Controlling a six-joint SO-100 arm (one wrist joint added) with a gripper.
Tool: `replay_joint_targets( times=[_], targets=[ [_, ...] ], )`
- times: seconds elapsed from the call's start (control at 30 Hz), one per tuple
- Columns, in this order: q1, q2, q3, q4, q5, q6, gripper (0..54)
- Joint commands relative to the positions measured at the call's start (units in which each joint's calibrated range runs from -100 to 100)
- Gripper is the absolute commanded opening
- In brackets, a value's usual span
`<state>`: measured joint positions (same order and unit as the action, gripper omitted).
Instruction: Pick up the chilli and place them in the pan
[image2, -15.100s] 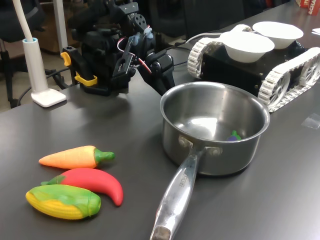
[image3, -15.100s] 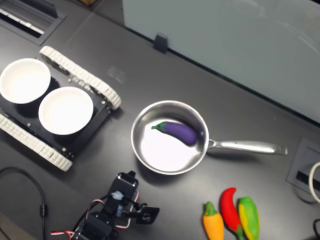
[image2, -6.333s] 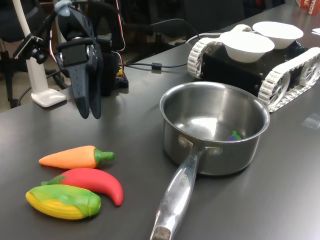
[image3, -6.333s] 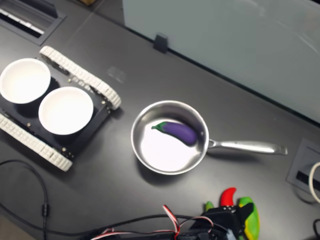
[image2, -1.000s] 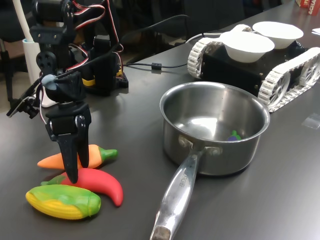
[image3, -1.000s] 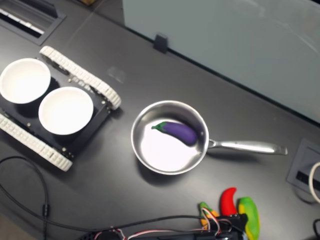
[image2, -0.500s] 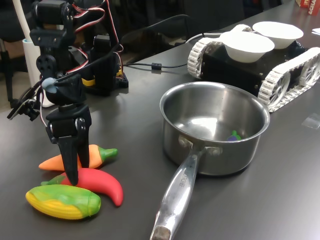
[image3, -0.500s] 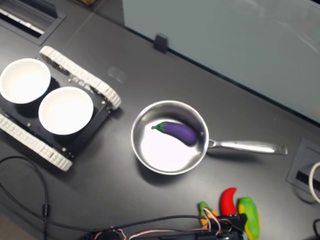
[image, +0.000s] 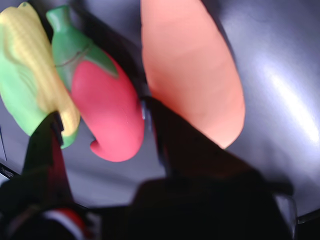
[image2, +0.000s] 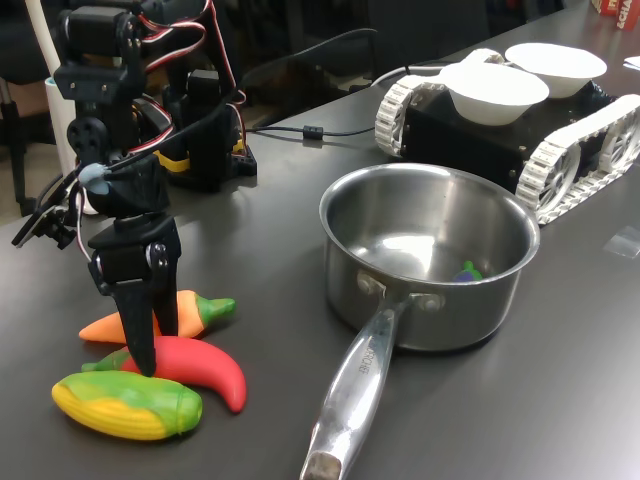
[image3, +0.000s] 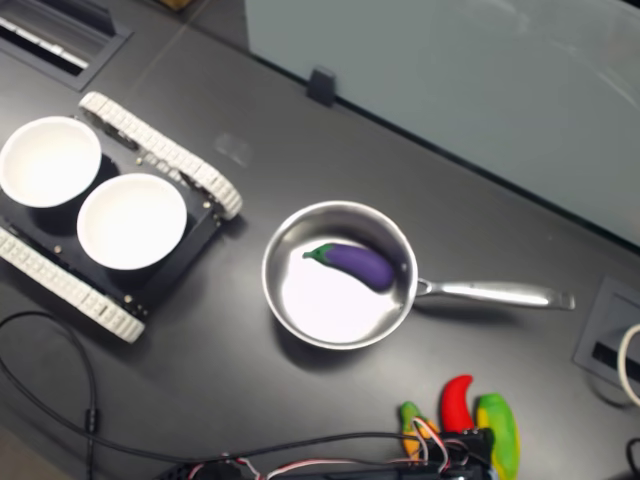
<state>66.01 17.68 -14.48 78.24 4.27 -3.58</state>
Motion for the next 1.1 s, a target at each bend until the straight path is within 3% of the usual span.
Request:
replay_joint_targets(
  times=[0.0, 0.27, 0.6, 1.07],
  targets=[
    [-2.25, 0.42, -2.19, 2.4, 0.39, 1.14, 20.7],
    [-2.7, 2.02, -3.92, 3.17, 0.68, 1.23, 23.1],
    [-2.82, 4.38, -6.92, 3.93, 1.56, 1.23, 21.2],
    [-2.47, 6.24, -9.55, 5.04, 1.47, 1.23, 24.6]
  ],
)
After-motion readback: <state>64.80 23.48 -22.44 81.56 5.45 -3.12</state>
